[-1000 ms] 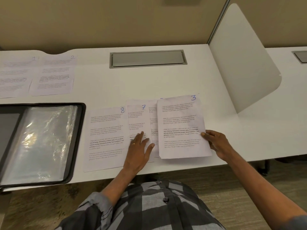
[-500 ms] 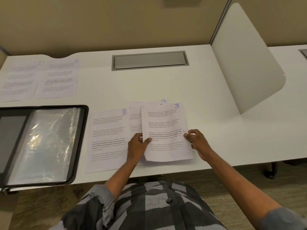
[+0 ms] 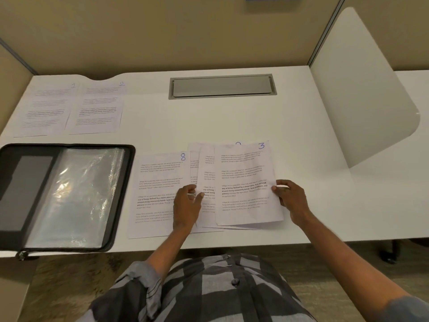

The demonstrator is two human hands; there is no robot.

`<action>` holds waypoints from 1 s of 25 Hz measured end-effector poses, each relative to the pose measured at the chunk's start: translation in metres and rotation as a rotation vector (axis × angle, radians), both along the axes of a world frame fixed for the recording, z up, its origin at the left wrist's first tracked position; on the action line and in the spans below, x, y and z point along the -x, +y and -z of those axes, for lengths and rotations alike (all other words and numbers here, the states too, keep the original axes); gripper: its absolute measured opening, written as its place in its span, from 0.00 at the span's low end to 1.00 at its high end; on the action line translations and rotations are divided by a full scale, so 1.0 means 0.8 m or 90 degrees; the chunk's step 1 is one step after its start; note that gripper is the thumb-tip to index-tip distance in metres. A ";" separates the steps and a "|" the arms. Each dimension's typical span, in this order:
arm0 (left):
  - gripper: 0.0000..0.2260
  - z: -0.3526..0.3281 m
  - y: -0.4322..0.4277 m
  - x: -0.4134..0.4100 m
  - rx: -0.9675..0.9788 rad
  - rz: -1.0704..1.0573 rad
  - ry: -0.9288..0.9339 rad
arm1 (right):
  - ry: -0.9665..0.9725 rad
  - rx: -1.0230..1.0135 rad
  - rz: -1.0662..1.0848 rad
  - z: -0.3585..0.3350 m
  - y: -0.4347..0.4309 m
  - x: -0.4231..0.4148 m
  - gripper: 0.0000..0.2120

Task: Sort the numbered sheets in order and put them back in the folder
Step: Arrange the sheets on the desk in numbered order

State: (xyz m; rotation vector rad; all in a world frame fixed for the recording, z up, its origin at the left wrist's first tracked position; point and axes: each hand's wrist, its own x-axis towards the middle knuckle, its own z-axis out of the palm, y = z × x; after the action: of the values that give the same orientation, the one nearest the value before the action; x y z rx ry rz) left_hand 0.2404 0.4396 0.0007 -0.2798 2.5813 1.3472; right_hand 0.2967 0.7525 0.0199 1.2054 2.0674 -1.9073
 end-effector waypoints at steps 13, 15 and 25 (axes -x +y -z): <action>0.18 -0.011 0.054 -0.024 -0.174 0.044 -0.261 | -0.060 0.038 -0.016 -0.003 0.002 -0.010 0.06; 0.15 -0.011 0.045 -0.022 -0.165 0.037 -0.227 | -0.067 -0.001 -0.034 -0.002 0.000 -0.007 0.06; 0.09 -0.018 -0.030 0.040 -0.268 -0.068 -0.213 | 0.030 0.024 -0.061 -0.031 -0.048 0.064 0.09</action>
State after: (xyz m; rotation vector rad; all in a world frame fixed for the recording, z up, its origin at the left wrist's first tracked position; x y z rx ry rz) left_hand 0.2088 0.4155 0.0152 -0.5214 1.9840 1.6738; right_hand 0.2458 0.7139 0.0450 1.0440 2.0618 -1.9412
